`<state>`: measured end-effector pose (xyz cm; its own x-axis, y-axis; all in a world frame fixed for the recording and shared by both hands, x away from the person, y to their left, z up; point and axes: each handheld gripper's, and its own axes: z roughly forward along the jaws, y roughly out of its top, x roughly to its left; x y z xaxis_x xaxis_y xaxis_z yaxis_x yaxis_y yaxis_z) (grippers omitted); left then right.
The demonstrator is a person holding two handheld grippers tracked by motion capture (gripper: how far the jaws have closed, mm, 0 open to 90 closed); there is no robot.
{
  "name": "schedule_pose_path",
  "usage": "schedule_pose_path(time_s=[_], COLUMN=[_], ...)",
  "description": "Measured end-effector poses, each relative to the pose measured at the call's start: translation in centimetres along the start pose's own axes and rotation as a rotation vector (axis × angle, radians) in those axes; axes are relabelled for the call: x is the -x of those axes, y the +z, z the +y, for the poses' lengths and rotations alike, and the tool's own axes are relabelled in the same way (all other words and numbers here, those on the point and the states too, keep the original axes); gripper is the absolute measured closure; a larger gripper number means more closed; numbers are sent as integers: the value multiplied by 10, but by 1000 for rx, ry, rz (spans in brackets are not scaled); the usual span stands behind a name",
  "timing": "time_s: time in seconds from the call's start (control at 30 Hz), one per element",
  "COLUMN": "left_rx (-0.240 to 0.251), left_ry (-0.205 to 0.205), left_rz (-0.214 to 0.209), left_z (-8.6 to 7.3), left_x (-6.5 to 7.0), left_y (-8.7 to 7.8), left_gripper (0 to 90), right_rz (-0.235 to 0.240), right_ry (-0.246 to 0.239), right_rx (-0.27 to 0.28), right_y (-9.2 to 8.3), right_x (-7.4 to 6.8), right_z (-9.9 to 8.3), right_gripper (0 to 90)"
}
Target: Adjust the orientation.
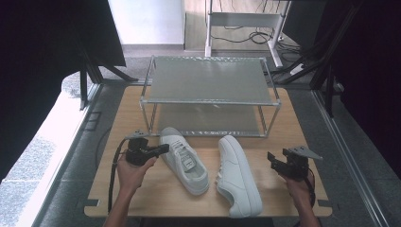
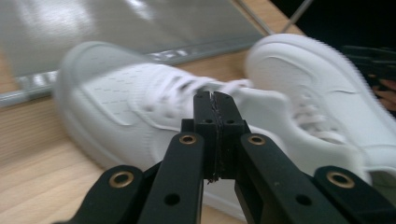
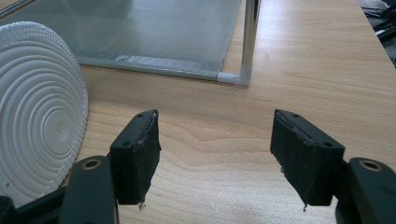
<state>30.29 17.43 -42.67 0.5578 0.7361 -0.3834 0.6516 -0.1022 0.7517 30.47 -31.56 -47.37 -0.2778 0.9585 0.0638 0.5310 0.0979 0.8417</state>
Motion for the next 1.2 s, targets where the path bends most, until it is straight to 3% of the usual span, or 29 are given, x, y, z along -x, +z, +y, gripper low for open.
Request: schedule_pose_path(time_s=[0.07, 0.17, 0.27, 0.37, 0.53, 0.6, 0.8, 0.9, 1.13, 1.2], left_rx=[5, -6, -32, -60, -98, -138, -203, -210, -237, -244], left_ry=[27, 53, 73, 95, 105, 135, 153, 148, 167, 161], left_rz=[-27, -45, -98, -103, -95, -78, -60, -64, 13, 4], left_z=[0, 0, -1, -4, -11, -16, -27, -28, -29, -30], left_x=[14, 24, 39, 49, 56, 64, 69, 68, 69, 66], left_y=[2, 8, 18, 28, 45, 57, 78, 79, 75, 74], left_gripper=[899, 899, 900, 900, 900, 900, 899, 900, 900, 900], right_rz=[-1, -3, -7, -6, -6, -8, -5, -5, -11, -14], right_ry=[-1, 1, 6, 6, 6, 4, -4, -6, -1, 3], right_rx=[1, -3, -3, 2, 0, -5, -14, -17, -21, -21], right_y=[1, 1, 0, -1, 0, 1, 2, 2, 2, 2], right_x=[0, 1, 2, 2, 3, 2, 1, 1, 2, 2], right_z=[0, 0, 0, 0, 0, 0, -1, -1, -1, -1], right_gripper=[330, 331, 331, 331, 331, 329, 327, 326, 324, 324])
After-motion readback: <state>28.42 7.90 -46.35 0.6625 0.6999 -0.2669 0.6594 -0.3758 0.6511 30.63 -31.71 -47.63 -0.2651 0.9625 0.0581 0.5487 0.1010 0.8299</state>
